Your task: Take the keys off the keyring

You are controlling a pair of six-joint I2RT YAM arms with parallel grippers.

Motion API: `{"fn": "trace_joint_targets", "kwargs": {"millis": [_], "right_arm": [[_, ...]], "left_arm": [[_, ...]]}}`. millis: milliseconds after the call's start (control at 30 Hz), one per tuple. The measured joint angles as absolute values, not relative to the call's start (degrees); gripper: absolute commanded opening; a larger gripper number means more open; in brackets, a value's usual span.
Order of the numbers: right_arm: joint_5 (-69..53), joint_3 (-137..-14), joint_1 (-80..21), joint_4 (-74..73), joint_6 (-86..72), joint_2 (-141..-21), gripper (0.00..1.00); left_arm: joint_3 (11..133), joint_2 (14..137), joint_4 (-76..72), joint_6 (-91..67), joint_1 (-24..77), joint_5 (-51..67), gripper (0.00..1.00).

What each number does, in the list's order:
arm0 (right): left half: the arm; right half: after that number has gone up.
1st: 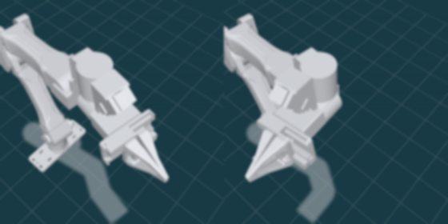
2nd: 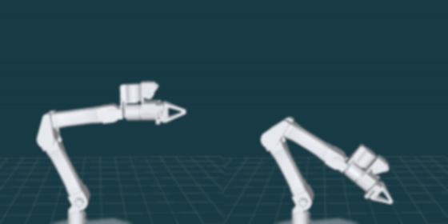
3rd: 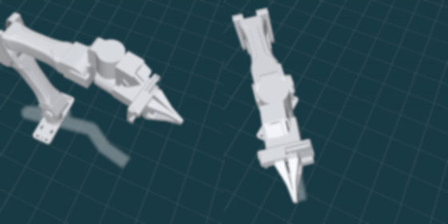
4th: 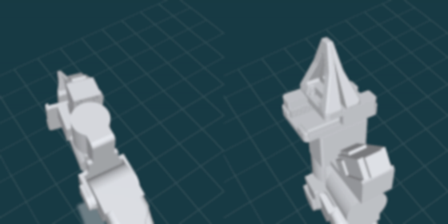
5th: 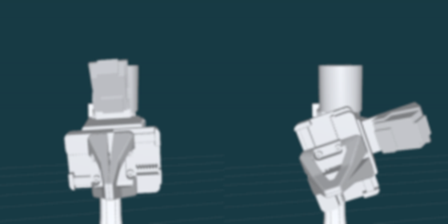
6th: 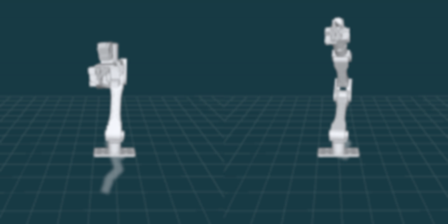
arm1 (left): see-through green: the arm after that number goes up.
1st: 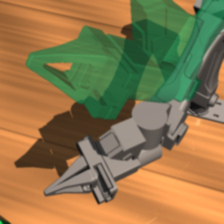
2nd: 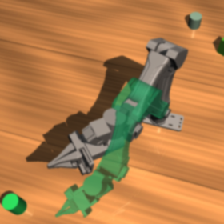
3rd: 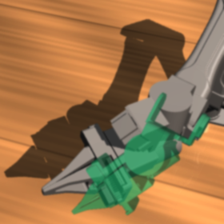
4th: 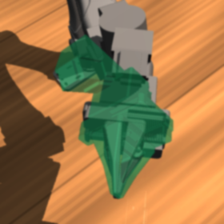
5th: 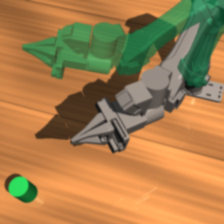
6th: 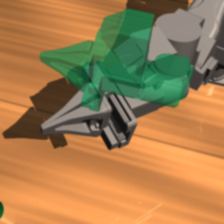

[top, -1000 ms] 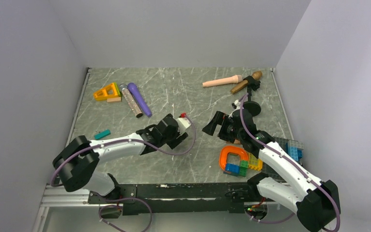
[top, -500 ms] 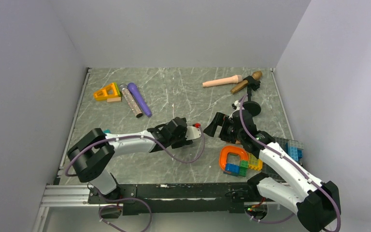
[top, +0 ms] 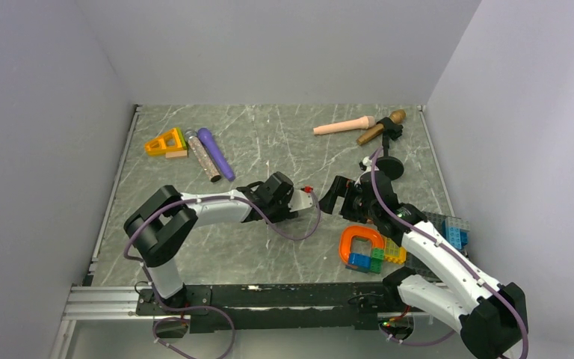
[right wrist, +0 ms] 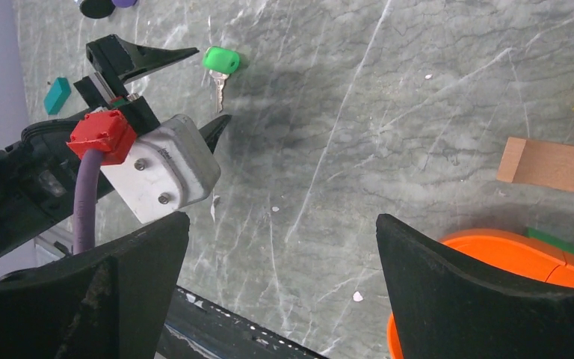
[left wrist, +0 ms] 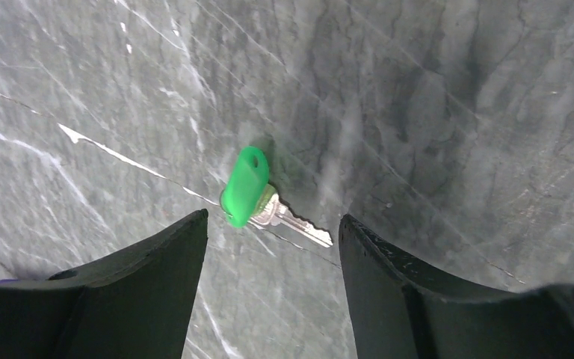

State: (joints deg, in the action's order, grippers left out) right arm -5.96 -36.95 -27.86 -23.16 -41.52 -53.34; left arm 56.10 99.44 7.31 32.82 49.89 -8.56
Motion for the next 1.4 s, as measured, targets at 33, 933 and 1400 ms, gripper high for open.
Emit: {"fn": "trace_joint_targets", "kwargs": {"millis": [33, 933, 1400], "right_arm": [[-5.96, -36.95, -27.86, -23.16, -41.52, -53.34, 1.0], [-4.8, -36.95, -27.79, -23.92, -41.04, -53.67, 1.0], [-5.19, -38.54, -27.81, -24.43, -41.15, -53.54, 1.0]], "left_arm": [[56.1, 99.85, 7.55, 32.99, 49.87, -8.43, 0.71], [65.17, 108.25, 9.58, 31.86, 48.05, -7.7, 0.0], [66.57, 102.32, 15.77, 25.5, 47.99, -7.14, 0.0]]}}
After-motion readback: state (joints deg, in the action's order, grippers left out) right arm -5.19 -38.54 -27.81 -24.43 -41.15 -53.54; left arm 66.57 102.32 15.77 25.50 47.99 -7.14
